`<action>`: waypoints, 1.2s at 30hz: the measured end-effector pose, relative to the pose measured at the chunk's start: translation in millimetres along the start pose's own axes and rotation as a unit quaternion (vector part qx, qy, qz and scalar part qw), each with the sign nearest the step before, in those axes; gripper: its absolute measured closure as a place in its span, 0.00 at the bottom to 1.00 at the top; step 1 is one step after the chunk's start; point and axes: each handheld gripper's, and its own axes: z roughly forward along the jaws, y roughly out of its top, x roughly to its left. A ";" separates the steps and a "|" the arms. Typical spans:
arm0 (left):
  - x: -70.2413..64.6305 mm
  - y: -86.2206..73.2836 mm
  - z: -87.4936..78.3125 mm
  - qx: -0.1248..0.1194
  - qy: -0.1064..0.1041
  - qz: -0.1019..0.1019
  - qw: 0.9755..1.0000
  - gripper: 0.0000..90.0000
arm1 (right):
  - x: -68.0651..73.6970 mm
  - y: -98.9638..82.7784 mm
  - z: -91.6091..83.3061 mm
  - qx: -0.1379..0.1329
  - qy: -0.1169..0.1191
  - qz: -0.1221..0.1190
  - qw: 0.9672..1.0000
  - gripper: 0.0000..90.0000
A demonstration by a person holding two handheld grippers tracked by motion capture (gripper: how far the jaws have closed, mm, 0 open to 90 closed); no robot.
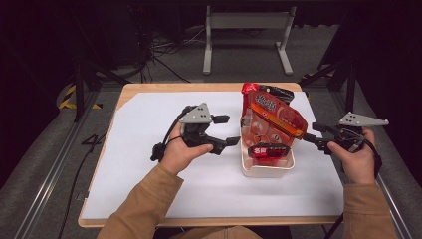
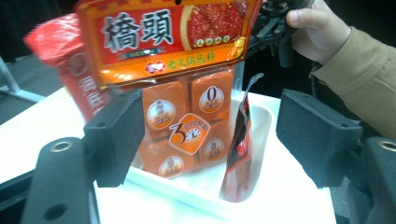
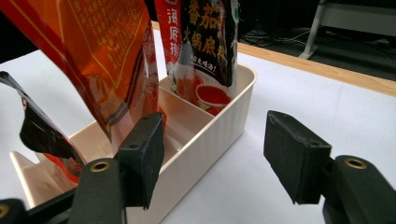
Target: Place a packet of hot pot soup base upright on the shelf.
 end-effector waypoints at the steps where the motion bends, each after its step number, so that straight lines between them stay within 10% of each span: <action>1: 0.7 -1.1 -6.6 -0.003 0.005 0.000 1.000 0.26 | 0.5 -0.1 0.0 -0.001 0.000 -0.001 1.000 0.42; 15: 9.0 -23.8 -75.3 0.010 0.090 -0.022 0.996 0.20 | 9.1 -2.5 -4.2 -0.005 0.005 -0.020 1.000 0.36; 25: 18.7 -53.3 -114.0 0.016 0.152 -0.061 0.986 0.17 | 11.6 -7.4 -4.6 -0.001 0.007 -0.023 1.000 0.35; 28: 18.1 -61.0 -123.2 0.034 0.193 -0.042 0.980 0.17 | 11.7 -8.3 -5.4 -0.003 0.008 -0.022 1.000 0.34; 36: 25.4 -79.9 -139.7 0.028 0.195 -0.062 0.978 0.16 | 9.9 -13.1 -5.7 -0.001 0.003 -0.024 1.000 0.35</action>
